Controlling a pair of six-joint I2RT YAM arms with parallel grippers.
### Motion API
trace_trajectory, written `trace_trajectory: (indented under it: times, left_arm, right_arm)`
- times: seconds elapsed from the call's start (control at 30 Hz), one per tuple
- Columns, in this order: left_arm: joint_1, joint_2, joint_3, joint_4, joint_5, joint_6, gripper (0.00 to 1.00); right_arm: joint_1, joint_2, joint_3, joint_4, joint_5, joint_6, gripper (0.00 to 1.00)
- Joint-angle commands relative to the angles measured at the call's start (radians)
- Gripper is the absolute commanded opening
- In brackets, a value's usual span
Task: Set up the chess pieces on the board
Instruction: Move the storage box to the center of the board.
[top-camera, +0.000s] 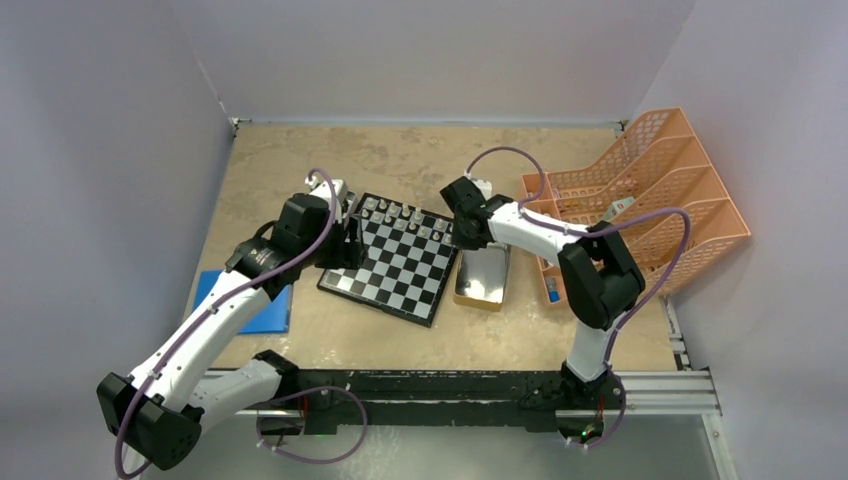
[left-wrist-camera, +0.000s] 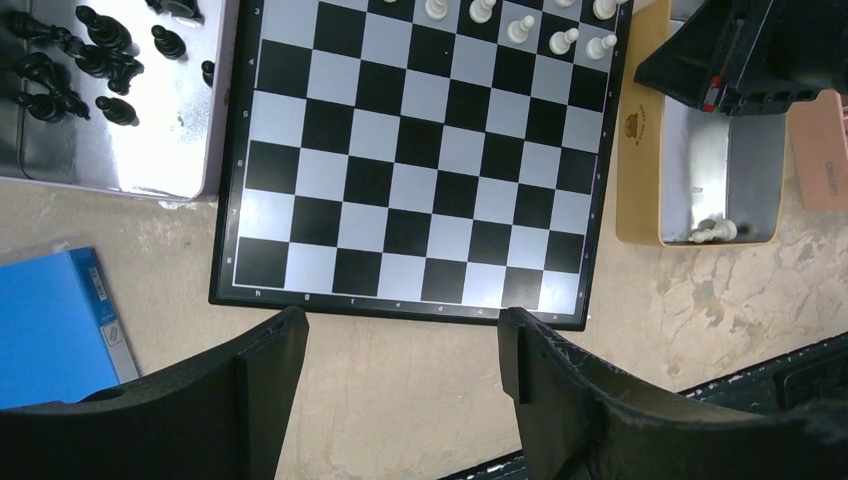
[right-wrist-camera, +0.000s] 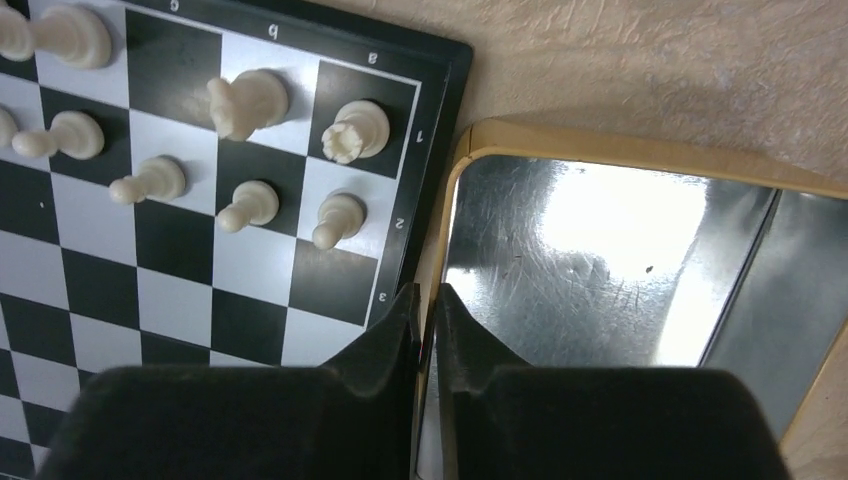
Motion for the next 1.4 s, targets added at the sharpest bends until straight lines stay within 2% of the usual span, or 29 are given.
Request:
trace_trajectory:
  times: [0.0,0.13,0.53,0.77,1.03,1.13,1.23,1.37]
  left_arm:
    - [0.005,-0.001,0.04,0.049,-0.011,0.033,0.7]
    - [0.005,0.018,0.042,0.066,-0.011,0.039,0.7]
    - [0.005,0.038,0.039,0.104,-0.014,0.05,0.7]
    - [0.005,0.038,0.037,0.103,-0.018,0.053,0.7]
    - [0.005,0.037,0.039,0.099,-0.007,0.049,0.7]
    - [0.005,0.036,0.044,0.091,-0.007,0.049,0.7]
    - [0.005,0.032,0.043,0.088,-0.01,0.049,0.7]
    - [0.004,0.032,0.037,0.092,-0.004,0.048,0.7]
  right_arm:
    - [0.046,-0.035,-0.016,0.011,0.016,-0.078,0.08]
    - [0.089,-0.063,-0.04,-0.047,0.025,-0.1,0.0]
    - [0.2,-0.192,-0.12,-0.175,0.01,-0.064,0.01]
    - [0.204,-0.205,-0.154,-0.188,0.033,0.01,0.0]
    - [0.195,-0.086,-0.023,-0.183,0.066,0.111,0.0]
    - [0.189,-0.032,0.04,-0.188,0.061,0.131,0.04]
    - [0.178,-0.024,0.077,-0.181,0.058,0.126,0.05]
    - [0.169,-0.011,0.086,-0.181,0.077,0.095,0.01]
